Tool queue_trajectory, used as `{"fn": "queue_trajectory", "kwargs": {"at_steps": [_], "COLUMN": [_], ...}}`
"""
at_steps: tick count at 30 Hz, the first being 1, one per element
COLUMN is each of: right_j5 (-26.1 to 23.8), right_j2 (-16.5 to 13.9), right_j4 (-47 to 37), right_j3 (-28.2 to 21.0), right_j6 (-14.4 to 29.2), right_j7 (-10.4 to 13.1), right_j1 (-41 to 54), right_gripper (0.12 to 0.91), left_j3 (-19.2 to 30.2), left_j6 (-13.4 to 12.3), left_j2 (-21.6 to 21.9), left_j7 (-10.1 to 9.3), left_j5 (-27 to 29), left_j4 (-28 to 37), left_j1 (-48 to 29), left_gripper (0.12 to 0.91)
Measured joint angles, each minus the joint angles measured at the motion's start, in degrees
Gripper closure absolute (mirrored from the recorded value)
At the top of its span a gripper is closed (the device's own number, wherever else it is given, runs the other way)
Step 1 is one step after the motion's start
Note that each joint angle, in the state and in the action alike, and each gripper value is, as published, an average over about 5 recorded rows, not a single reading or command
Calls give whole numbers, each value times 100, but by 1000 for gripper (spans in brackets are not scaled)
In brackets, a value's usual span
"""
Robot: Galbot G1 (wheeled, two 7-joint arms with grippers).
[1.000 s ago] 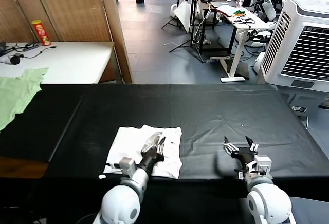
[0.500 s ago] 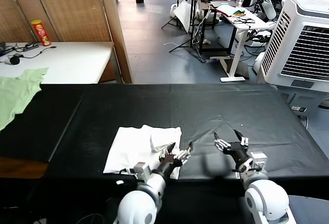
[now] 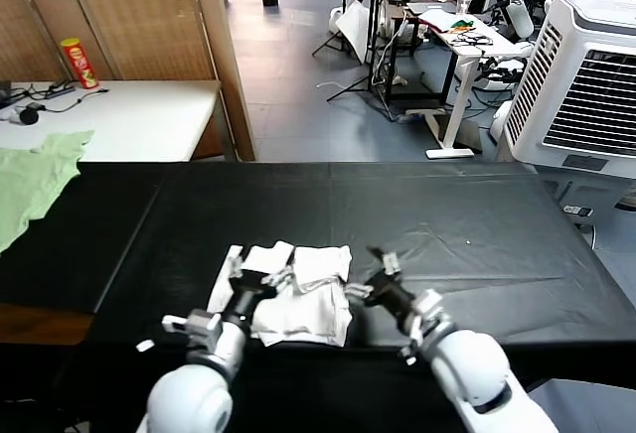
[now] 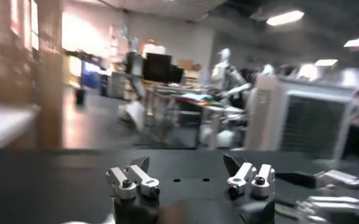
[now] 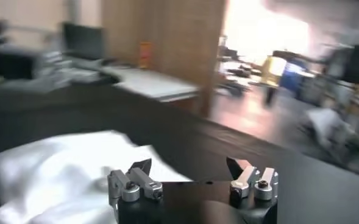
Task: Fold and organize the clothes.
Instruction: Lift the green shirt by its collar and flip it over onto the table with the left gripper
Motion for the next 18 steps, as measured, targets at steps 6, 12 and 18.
{"fn": "queue_trajectory", "kwargs": {"at_steps": [6,12,18], "right_j5": [-420,-579,-610], "right_j2": [-24,22,30], "right_j4": [-264,-452,-473], "right_j3": [-810,-1114,-1101], "right_j6": [43,31,17], "right_j7": [-91,-3,138], "right_j1": [463,671,618], "right_gripper": [227,268,567], "left_j3": [-229,-306,-327], "left_j6": [-131,-206,-252], "left_j2": [-55,-139,-176], "left_j7": [-6,-10,-14], "left_j5": [298,472,551], "left_j4": [32,36,25], "left_j1": [187,337,434], "left_gripper": [232,232,232]}}
